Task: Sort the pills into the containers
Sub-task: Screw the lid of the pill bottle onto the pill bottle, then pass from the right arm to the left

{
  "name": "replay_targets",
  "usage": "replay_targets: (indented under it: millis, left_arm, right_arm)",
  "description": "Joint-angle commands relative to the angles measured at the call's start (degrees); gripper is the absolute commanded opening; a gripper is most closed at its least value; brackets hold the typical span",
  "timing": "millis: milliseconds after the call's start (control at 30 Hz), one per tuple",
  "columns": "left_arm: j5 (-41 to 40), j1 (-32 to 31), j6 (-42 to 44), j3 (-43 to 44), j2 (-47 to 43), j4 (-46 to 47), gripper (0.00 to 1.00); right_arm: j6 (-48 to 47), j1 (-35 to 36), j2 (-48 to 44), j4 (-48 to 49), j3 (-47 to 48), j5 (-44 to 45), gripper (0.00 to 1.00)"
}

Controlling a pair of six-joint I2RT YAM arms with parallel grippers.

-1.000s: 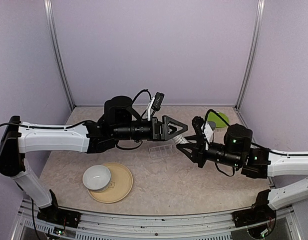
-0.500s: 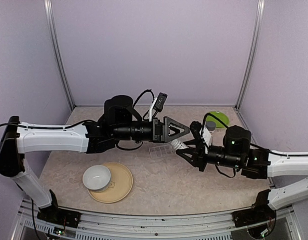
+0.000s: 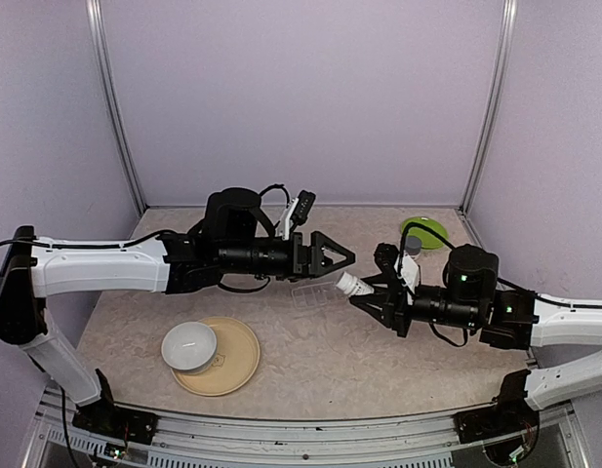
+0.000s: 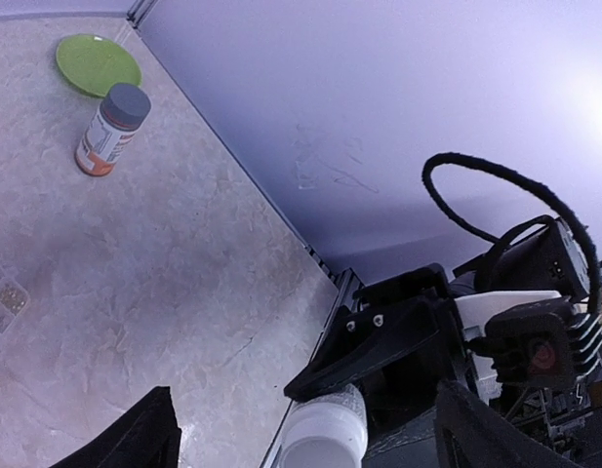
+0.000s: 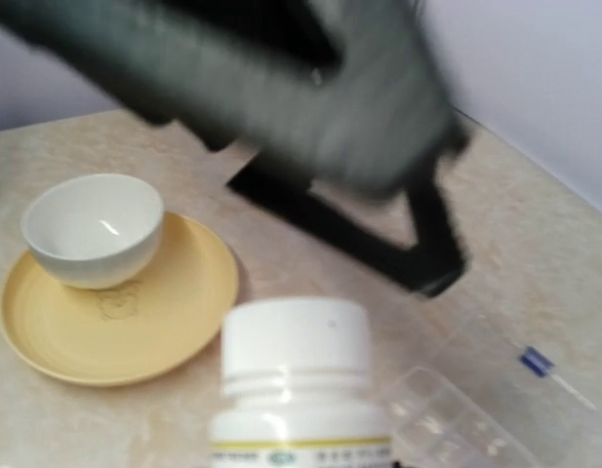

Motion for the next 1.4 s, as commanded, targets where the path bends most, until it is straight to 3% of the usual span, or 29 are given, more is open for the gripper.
replay_targets:
  millis: [0,533,800,933,1167,1367]
  left_arm:
    - [0.9,0.1,-0.3,2.4,1.9,-4.4,0.84]
    - [7.6,0.0,-0.9,5.1,5.6,-3.7,0.44]
    - [11.0,0.0,-1.1,4.1,5.8,0.8,0.07]
    - [12.7,-0.1,0.4,2.6,4.8,4.7,0.0]
    - [13.1,-1.6,5.4,1.9,3.7,6.4,0.0]
    - [14.2,-2.0,6.5,1.6,3.1,8.0,0.0]
  right_arm:
    - [-4.1,0.4,-2.1,-1.4,0.7,4.3,0.0]
    - [-6.4,0.6,-1.5,-2.1,0.8,7.8,0.0]
    - [-5.8,0.6,-1.3,-1.9,0.8,6.9,0.0]
    - [-2.3,0.7,-2.2,-1.4,0.4,4.9,0.0]
    - [6.1,-0.2,-3.5,-0.2,-0.4,-2.5,0.0]
    - [7.6,-1.0,-4.1,-0.4,0.0,-5.1,0.0]
